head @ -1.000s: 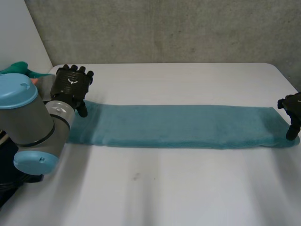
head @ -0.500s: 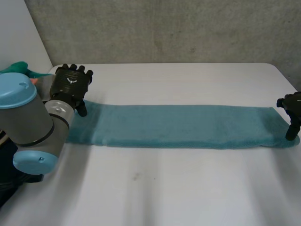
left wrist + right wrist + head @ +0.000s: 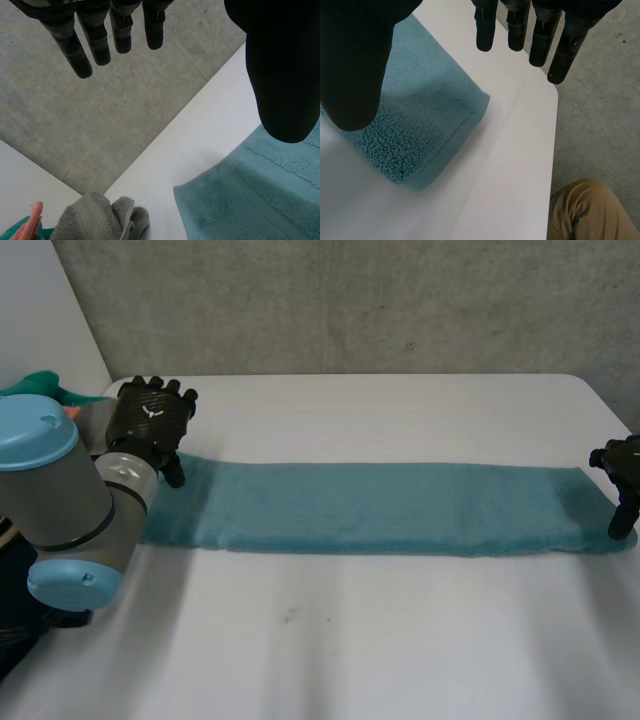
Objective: Fold the laundry.
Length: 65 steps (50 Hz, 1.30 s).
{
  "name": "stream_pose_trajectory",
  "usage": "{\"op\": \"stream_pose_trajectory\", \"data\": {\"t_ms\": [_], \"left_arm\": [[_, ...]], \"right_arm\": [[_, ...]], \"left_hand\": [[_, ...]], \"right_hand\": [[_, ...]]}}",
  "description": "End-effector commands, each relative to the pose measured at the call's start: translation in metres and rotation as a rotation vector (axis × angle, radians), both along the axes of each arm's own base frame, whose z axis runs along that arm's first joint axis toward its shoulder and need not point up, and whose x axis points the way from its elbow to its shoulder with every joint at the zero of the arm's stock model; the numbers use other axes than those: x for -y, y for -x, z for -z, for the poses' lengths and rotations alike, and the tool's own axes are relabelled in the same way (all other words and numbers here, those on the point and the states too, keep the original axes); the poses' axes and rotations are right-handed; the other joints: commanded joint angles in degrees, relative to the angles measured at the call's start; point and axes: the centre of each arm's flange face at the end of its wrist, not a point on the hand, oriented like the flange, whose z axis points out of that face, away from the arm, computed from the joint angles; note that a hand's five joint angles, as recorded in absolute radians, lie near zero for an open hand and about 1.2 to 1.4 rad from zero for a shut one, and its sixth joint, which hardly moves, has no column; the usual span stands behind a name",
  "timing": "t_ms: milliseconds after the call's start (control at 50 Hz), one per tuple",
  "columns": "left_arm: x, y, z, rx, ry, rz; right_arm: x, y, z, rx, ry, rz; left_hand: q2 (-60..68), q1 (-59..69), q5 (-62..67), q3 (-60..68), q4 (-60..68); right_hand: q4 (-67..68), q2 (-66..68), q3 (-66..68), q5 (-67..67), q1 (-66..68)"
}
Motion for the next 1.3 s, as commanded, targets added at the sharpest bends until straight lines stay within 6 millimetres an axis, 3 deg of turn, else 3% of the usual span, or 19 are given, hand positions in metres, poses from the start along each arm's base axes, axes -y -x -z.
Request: {"op": "stream_pose_trajectory", "data": {"t_ms": [20,880,1300], "left_arm": [[0.0,0.0,0.0,0.0,0.001,0.0],[0.001,-0.002,-0.001,-0.001,0.002,-0.008],[0.001,-0.003,0.0,0.0,0.001,-0.013]], "right_arm": [[0.0,0.0,0.0,0.0,-0.003,0.002],[-0.006,0.0,-0.007,-0.002,-0.007,0.006],[0.004,0.002,0.01,0.008,-0.021,-0.01]], "left_hand": [[-1.52,-1.58,-2.82,-1.96,-1.62],[-1.52,-1.58,-2.82,-1.96,-1.62],[-1.52,-1.58,-2.82,-1.96,-1.62]], "right_hand": [[-7.36,-2.88,-2.04,-3.21,-1.36],[-7.36,-2.88,-2.04,-3.21,-1.36],[-3.83,0.65,1.49,0.32,2.17]]}}
